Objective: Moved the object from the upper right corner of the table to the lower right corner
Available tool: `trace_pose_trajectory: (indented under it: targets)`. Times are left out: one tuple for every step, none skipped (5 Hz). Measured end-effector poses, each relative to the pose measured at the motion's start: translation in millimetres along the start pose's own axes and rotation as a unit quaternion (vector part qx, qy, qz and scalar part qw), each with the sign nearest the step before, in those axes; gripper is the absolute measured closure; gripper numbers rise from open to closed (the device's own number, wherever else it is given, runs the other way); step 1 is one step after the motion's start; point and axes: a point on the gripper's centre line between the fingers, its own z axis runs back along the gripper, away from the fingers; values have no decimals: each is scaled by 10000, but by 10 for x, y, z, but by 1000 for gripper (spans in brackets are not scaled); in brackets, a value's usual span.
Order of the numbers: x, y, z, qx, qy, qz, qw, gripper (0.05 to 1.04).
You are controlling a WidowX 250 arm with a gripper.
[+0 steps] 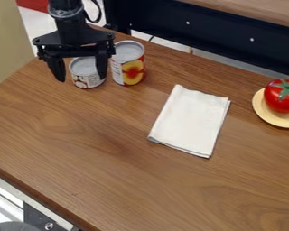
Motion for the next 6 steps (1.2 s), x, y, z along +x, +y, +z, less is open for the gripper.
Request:
trace_pose_trajectory:
  targets:
    - [-37, 4, -65, 31, 118, 20, 9999, 87]
    - [75, -72, -115, -37, -35, 72, 10000, 87]
    - [272, -180, -140, -238, -117, 157, 9995, 87]
    - [523, -297, -163, -334, -273, 502, 9978, 87]
    - [780, -428, -198, -366, -483, 904, 9941, 87]
    - [996, -537, -242, -376, -557, 1171, 9908, 87]
